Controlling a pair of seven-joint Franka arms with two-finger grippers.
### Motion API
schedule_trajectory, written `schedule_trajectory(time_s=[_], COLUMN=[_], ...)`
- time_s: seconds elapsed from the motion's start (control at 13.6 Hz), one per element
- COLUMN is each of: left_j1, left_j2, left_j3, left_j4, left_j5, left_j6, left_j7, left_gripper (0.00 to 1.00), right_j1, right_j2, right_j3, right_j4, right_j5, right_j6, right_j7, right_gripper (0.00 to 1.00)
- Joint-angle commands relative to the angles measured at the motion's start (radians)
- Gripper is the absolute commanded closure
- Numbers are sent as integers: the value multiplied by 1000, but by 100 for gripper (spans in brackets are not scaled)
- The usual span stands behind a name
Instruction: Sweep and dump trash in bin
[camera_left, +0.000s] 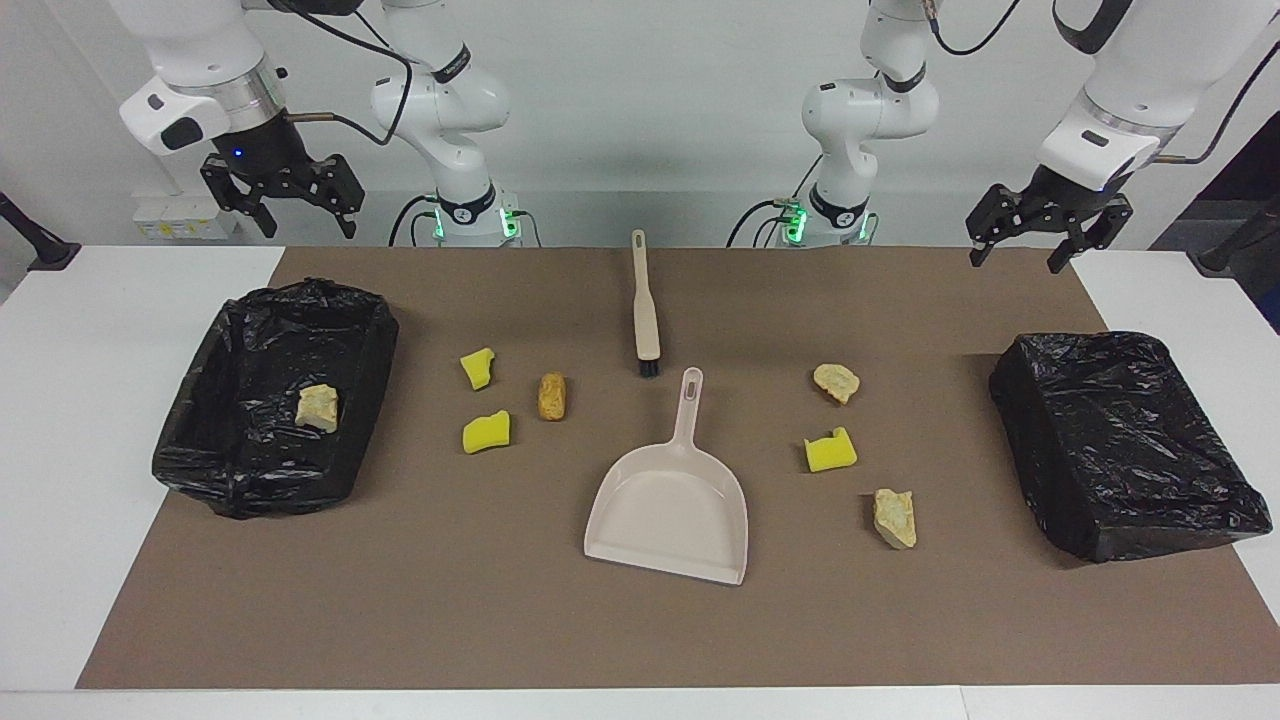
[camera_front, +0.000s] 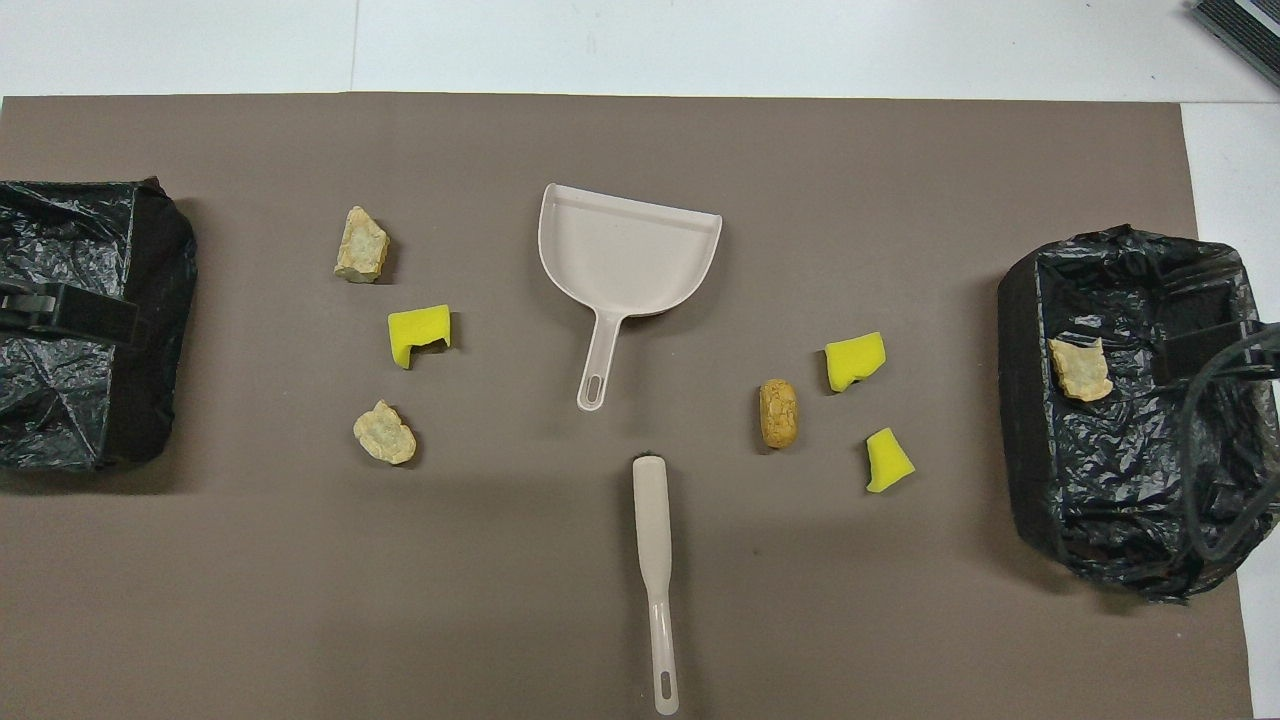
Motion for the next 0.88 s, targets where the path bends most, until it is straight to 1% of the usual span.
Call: schedule_trajectory(time_s=[0.0, 0.51, 0.74, 0.81], left_j1=[8, -15, -68, -108], left_j2=[-17, -20, -69, -85], left_j3=[-2, -16, -17, -17], left_j4=[-11, -17, -100, -136], left_j5=[-6, -11, -17, -17], left_j6=[-19, -15, 2, 14], left_j7=[-5, -15, -48, -65], left_gripper=[0, 0, 0, 0], right_j1=[-11, -16, -18, -16], right_j2=[-12, -12, -16, -21], right_j3=[5, 4, 4, 5], right_j4=[-8, -8, -23, -34], right_j5=[13, 11, 7, 7], right_j6=[-5, -5, 7, 56], right_j7=[-17, -14, -23, -19], right_gripper=[0, 0, 0, 0])
